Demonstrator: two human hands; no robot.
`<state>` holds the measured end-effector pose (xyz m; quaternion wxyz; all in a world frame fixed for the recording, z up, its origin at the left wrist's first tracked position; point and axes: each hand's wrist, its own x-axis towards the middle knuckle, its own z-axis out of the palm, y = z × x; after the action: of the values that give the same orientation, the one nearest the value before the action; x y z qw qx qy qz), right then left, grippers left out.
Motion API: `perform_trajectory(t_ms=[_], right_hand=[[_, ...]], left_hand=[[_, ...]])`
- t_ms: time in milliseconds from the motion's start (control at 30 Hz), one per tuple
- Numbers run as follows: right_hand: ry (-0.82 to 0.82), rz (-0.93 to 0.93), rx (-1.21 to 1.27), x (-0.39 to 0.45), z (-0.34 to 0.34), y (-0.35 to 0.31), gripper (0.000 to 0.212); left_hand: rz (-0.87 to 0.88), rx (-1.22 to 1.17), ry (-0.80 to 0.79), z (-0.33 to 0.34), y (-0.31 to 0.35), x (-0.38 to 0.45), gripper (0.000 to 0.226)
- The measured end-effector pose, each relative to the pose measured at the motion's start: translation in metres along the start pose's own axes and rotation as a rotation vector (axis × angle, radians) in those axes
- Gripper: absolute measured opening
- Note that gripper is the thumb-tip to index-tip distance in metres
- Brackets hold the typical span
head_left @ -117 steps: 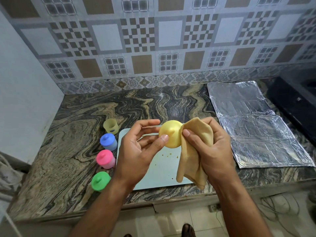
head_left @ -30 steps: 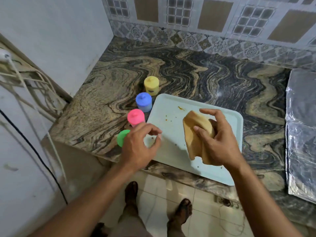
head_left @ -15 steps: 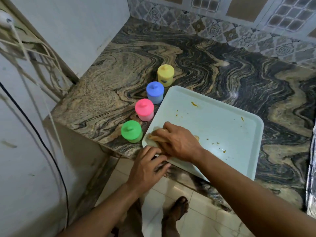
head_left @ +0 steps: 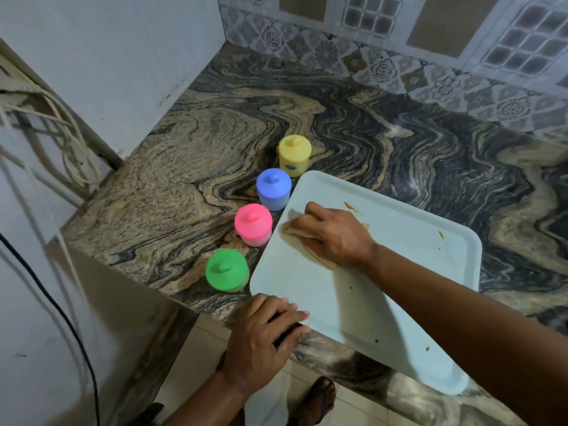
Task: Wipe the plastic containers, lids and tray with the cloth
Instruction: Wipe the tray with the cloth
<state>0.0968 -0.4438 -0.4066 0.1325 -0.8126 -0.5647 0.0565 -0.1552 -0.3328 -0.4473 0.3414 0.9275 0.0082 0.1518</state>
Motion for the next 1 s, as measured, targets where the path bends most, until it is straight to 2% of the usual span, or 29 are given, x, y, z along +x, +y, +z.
perform_trajectory(t_ms=[67, 167, 233, 300, 433, 500, 600, 700, 833, 900, 1000], right_hand=[[0.004, 0.029, -0.012, 0.004, -0.003, 0.006, 0.041], [0.095, 0.162, -0.080, 0.005, -0.021, 0.039, 0.041], [0.057, 0.193, -0.176, 0.001, -0.039, 0.063, 0.037], [0.007, 0.148, -0.249, -0.007, -0.049, 0.074, 0.037], [0.063, 0.206, -0.221, -0.046, -0.046, 0.075, 0.046], [0.064, 0.289, -0.206, -0.078, -0.045, 0.080, 0.044], [0.087, 0.426, -0.202, -0.112, -0.054, 0.081, 0.031], [0.179, 0.494, -0.145, -0.123, -0.061, 0.064, 0.037], [0.251, 0.402, -0.039, -0.121, -0.065, 0.014, 0.035], [0.215, 0.297, 0.003, -0.124, -0.055, -0.016, 0.034], [0.067, 0.135, 0.078, -0.137, -0.027, -0.052, 0.032]], left_hand=[[-0.009, 0.004, -0.006, 0.000, -0.001, 0.004, 0.022], [0.000, 0.000, -0.008, 0.000, -0.002, 0.006, 0.020], [0.000, -0.006, -0.005, 0.000, -0.003, 0.005, 0.019], [0.006, -0.012, 0.004, 0.001, -0.002, 0.005, 0.020], [0.022, -0.013, 0.022, 0.002, 0.000, 0.004, 0.021], [0.021, -0.022, 0.022, 0.002, 0.000, 0.004, 0.020], [0.011, -0.035, 0.000, 0.000, 0.000, 0.005, 0.018], [0.011, -0.015, -0.015, -0.004, 0.003, 0.004, 0.022], [0.033, 0.048, -0.043, -0.004, 0.019, 0.006, 0.040], [0.104, 0.036, -0.071, 0.004, 0.030, 0.008, 0.037], [0.159, 0.041, -0.137, 0.020, 0.042, 0.009, 0.022]])
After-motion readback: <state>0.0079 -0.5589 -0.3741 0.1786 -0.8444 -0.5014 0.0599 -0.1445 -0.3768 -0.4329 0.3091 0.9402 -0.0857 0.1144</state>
